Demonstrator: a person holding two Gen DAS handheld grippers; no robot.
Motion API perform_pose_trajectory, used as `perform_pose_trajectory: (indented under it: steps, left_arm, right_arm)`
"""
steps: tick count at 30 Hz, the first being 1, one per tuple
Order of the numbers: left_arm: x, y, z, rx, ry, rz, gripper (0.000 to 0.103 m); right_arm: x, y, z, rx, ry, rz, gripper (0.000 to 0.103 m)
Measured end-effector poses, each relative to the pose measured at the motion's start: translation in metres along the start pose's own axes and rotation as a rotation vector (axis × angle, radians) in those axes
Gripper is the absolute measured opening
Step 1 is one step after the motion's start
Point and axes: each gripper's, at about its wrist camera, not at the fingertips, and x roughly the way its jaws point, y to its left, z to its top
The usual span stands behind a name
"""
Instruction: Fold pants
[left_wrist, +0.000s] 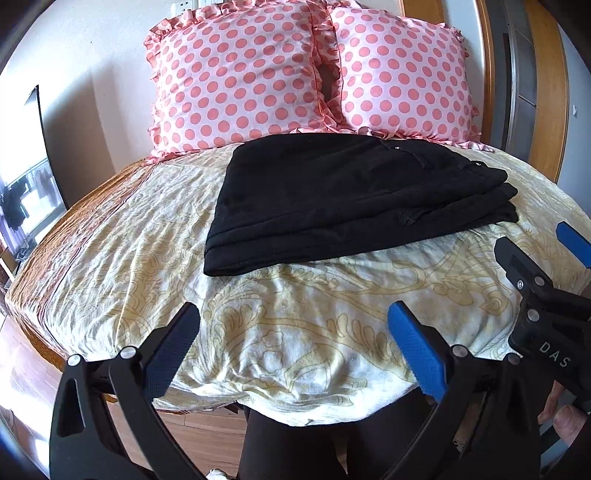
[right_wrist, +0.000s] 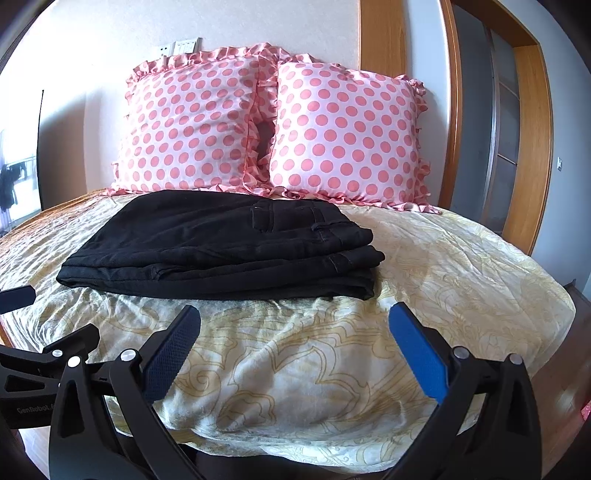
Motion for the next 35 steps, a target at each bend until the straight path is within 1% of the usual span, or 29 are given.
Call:
perform_pose_trajectory:
  steps: [18,23,29,35]
  left_arm:
    - [0.0020,-0.0032,0.0000,0.014,0.020,-0.030,0.101]
    - [0.0010,-0.0054,-0.0002,0.025,0.006,-0.014,0.101]
    - [-0.0001,-0.0061,0.0003,0.026,0.004,-0.036,0.101]
    - [0.0006,-0.0040,0.0022,0.018,0.001,-0.032,0.101]
  right_arm:
    - [0.0025,0.0018,0.0007,-0.004,0.003,0.001,0.102]
    - [0.0025,0.0022,0.0007,-0.004,0.003,0.001,0.102]
    - [0.0027,0.0020,0.0008,-0.004,0.002,0.001,0.102]
    - [0.0032,0.0019,0.0007,-0.004,0.004,0.001,0.102]
